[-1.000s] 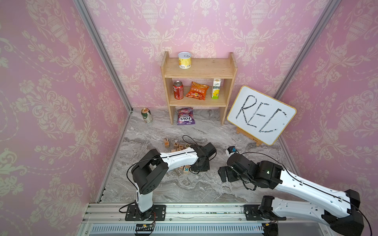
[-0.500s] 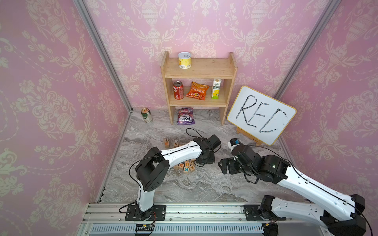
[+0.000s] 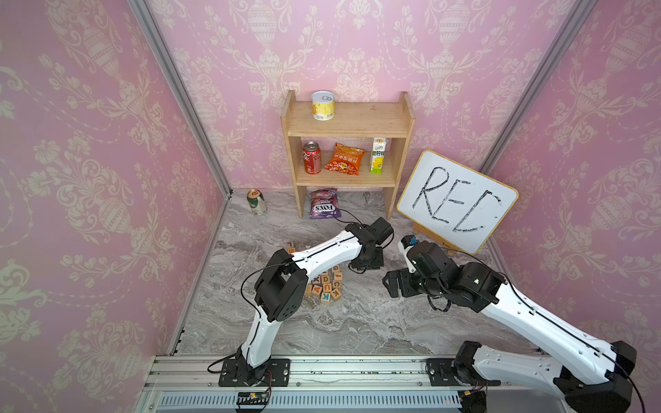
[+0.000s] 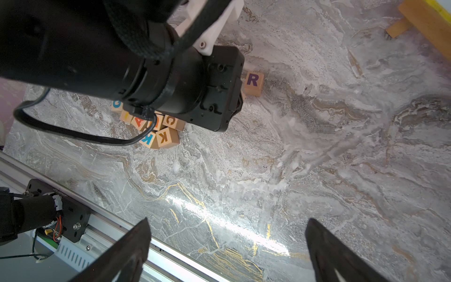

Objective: Assemble the uppercase word "red" with letter blocks
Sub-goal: Pick up the letter block from the center of the board, then place the letter block at the center of the board.

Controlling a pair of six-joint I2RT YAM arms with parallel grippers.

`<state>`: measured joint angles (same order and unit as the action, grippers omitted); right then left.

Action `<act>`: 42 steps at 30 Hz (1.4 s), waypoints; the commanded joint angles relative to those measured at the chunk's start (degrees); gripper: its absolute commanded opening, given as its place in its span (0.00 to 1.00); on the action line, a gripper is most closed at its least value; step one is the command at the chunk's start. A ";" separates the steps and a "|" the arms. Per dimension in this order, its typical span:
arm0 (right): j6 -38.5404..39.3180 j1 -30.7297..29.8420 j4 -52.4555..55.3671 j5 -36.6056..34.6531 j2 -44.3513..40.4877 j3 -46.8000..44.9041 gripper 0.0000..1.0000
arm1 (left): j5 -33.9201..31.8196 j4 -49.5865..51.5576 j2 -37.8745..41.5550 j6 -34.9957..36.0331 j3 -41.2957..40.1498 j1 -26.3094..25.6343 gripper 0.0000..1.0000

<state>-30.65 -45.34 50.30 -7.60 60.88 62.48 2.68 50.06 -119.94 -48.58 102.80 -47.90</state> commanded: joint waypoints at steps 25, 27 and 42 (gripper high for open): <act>8.14 13.98 0.06 10.22 2.27 0.72 1.00 | 3.43 17.58 -24.31 5.06 39.28 1.22 0.13; 8.41 14.61 0.08 10.75 2.54 0.65 1.00 | 3.71 17.70 -25.18 4.98 39.99 1.31 0.12; 9.99 17.98 -0.12 13.90 4.33 0.23 1.00 | 5.97 14.45 -28.99 4.72 40.74 1.40 0.13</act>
<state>-22.22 -28.01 50.24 4.97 64.69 62.54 7.33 64.99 -146.39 -44.75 141.73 -46.87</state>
